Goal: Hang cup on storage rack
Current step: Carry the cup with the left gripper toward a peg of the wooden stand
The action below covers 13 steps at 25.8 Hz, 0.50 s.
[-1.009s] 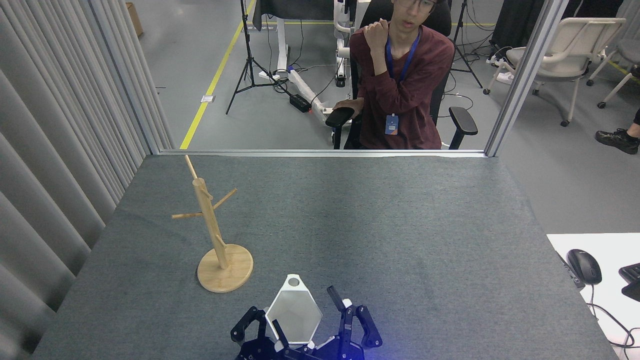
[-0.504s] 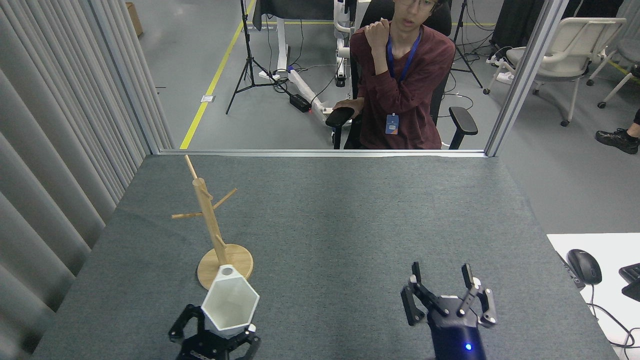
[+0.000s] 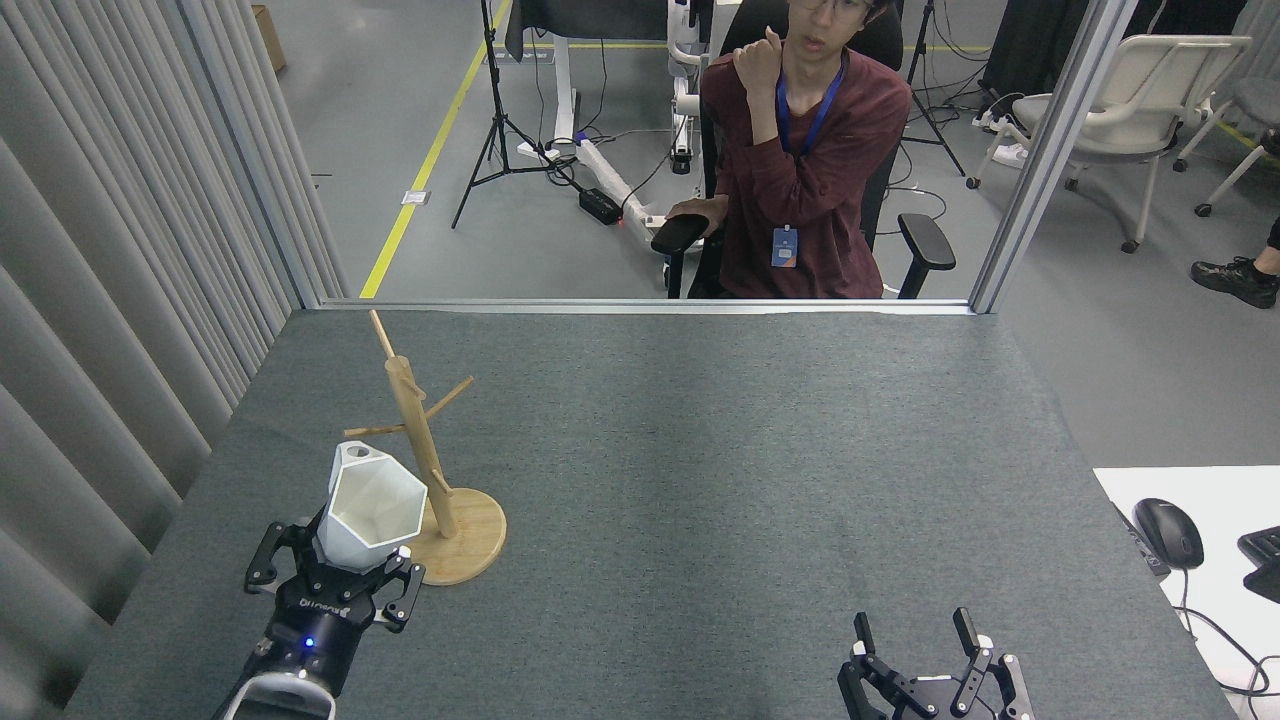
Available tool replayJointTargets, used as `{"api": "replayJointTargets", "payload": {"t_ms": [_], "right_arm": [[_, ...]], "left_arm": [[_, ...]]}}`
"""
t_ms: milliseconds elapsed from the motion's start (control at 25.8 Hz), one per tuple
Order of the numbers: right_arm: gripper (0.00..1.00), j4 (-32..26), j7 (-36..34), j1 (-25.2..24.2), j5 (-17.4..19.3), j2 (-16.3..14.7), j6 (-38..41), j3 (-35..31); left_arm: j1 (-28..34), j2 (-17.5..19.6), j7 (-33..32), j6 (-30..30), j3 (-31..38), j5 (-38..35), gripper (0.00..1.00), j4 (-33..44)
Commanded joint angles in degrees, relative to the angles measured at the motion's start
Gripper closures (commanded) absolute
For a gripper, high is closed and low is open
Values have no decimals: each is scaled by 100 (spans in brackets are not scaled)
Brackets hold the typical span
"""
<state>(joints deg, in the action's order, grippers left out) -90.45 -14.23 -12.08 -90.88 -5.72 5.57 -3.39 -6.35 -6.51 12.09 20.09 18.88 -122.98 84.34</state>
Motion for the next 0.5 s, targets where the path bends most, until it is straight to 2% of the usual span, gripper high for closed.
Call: {"api": "replayJointTargets", "payload": {"t_ms": [0, 155, 466], "right_arm": [[1, 1, 0, -5, 0, 27, -3, -3], [1, 1, 0, -14, 0, 10, 5, -12], [1, 1, 0, -14, 0, 19, 5, -12]], "left_arm": [[-499, -70, 4, -93, 116, -279, 76, -454], [-701, -79, 4, -110, 151, -314, 76, -691], [-728, -61, 13, -110, 274, -288, 74, -744]]}}
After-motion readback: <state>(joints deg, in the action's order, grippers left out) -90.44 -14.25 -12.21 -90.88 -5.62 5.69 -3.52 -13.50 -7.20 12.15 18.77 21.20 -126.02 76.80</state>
